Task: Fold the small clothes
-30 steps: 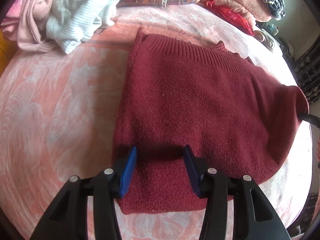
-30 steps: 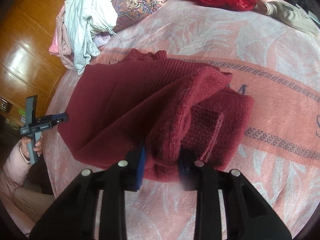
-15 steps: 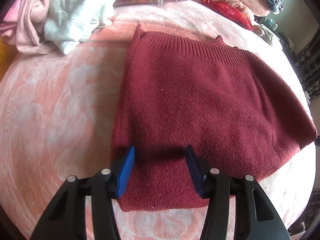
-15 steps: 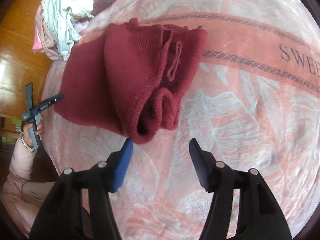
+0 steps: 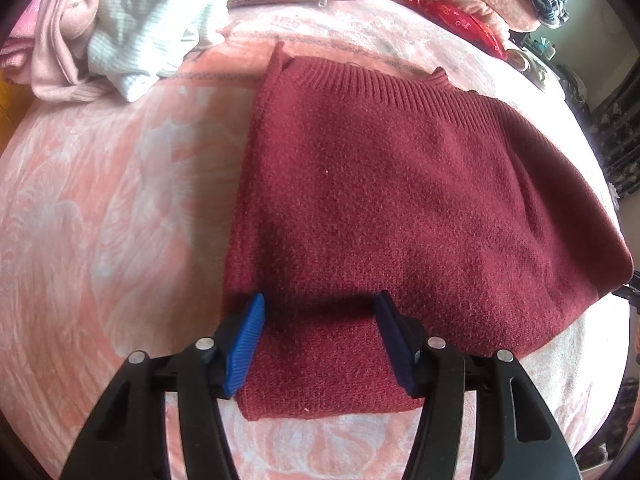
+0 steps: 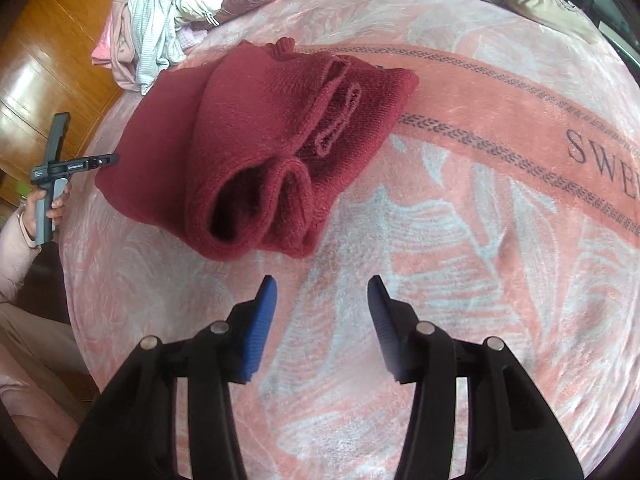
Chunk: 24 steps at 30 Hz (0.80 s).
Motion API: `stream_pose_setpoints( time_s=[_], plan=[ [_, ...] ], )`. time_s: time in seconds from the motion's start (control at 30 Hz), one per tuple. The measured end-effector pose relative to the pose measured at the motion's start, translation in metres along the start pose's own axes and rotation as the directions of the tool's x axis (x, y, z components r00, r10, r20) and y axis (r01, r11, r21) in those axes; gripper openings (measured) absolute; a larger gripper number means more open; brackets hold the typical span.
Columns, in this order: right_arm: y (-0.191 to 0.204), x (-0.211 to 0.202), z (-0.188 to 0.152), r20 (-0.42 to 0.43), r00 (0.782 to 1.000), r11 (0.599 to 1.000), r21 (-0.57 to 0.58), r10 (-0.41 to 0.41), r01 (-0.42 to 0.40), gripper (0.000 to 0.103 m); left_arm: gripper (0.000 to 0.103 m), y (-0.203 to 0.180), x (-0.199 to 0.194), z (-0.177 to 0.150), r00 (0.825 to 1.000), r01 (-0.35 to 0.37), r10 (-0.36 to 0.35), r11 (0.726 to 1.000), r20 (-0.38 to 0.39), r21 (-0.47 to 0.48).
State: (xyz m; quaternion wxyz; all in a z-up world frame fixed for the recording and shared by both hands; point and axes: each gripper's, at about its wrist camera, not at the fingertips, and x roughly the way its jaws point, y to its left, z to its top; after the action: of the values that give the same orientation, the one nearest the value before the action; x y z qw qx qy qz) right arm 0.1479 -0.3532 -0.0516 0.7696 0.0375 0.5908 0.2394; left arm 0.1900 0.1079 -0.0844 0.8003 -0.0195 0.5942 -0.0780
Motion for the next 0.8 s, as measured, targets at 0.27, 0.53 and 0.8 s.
stream_pose_setpoints(
  time_s=[0.27,0.53,0.8],
  plan=[
    [0.029,0.028,0.038,-0.034,0.999,0.998,-0.056,-0.003,0.001,0.062,0.059,-0.001,-0.004,0.005,0.999,0.05,-0.05,0.998,-0.014,-0.039],
    [0.032,0.031,0.047,-0.068,0.993,0.995,-0.011,0.094,-0.095,0.009,0.064,-0.008,0.001,0.0,0.999,0.04,-0.04,0.999,-0.02,-0.001],
    [0.023,-0.006,0.008,-0.095,0.982,0.979,-0.107,0.162,-0.172,0.01,0.064,0.0,-0.003,0.001,0.998,0.063,-0.063,0.998,-0.022,-0.021]
  ],
)
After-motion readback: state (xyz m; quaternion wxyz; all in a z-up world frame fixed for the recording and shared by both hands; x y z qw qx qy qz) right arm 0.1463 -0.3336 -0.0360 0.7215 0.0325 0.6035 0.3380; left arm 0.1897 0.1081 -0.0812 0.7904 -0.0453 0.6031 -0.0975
